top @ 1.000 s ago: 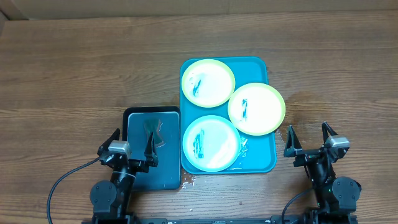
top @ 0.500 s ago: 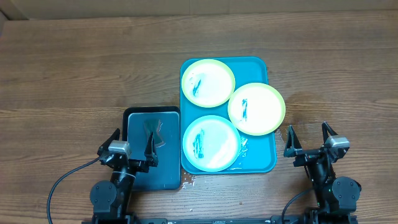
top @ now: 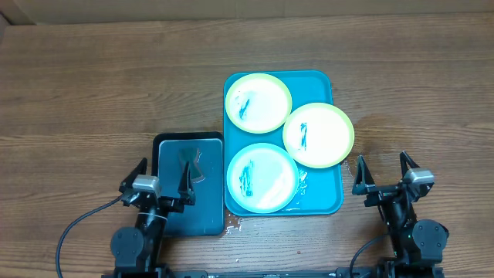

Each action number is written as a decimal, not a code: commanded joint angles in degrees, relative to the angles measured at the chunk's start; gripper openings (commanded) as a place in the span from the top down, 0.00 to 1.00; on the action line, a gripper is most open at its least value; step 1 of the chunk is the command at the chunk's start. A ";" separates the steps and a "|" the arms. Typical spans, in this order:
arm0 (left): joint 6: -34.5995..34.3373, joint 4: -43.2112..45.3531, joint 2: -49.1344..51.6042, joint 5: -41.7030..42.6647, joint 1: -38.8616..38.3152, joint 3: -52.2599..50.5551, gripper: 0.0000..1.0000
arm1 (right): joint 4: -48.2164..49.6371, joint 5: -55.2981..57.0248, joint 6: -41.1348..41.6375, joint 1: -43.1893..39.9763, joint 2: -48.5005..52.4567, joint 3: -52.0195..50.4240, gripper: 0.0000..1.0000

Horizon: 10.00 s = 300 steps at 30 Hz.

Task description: Clean dirty plates on tray and stack at the side

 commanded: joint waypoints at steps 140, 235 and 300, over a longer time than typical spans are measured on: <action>-10.12 -67.01 98.73 -2.14 -15.63 83.36 0.96 | -25.62 3.61 27.02 24.85 92.94 42.53 0.92; -17.51 -49.90 122.14 13.77 -40.59 83.62 0.96 | -26.32 7.48 33.27 24.83 92.94 42.53 0.96; -20.83 -58.27 120.08 0.46 -30.18 85.53 0.96 | -27.02 7.65 33.03 24.83 92.94 42.53 0.96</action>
